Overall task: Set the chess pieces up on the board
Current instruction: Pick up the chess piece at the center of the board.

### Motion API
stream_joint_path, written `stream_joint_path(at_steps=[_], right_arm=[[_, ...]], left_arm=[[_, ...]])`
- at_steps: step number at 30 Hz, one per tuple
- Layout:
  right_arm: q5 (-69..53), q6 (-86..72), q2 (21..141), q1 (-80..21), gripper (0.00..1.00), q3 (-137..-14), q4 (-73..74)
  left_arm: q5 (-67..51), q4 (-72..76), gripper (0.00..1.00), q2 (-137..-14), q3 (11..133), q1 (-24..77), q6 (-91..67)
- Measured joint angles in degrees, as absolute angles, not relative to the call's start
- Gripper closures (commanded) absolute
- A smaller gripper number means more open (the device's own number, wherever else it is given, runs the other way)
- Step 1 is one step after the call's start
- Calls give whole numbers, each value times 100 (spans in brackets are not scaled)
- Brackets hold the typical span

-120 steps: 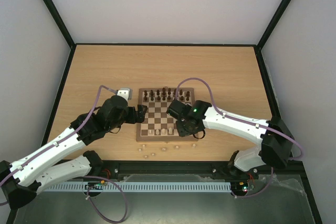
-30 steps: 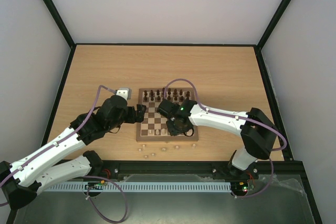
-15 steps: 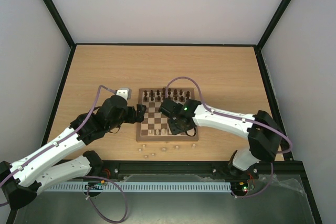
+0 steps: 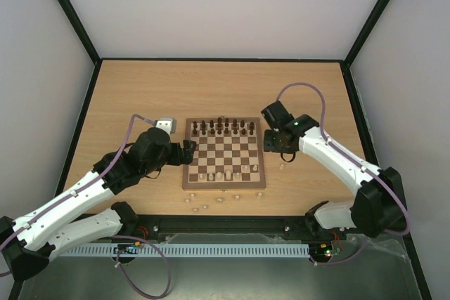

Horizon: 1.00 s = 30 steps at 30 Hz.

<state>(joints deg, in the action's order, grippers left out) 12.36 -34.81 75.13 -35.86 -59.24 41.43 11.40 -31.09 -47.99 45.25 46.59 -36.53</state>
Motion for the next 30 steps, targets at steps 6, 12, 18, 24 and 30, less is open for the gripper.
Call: stream_joint_path(at_steps=[6,12,18,24,30], right_arm=[[926,-3107,7933,-2502,55,-5378,3774],[784,-2954,8224,-2335,56,-5223,3669],[639,-2840,8709,-2274,61,-5223,3474],[567,-2731,8917,-2043,70,-5223,3332],[532,-2679,9017,-1940,75,-5223,3264]], left_arm=[[1046,-3085,1,-4807,4525,4659,-3616],[985,-3070,1,-4823,4525,4657,-3588],[921,-3050,1,-4845,4525,4637,-3529],[878,-3035,1,-4845,4525,4580,-3492],[784,-3022,1,-4875,4525,4495,-3463]])
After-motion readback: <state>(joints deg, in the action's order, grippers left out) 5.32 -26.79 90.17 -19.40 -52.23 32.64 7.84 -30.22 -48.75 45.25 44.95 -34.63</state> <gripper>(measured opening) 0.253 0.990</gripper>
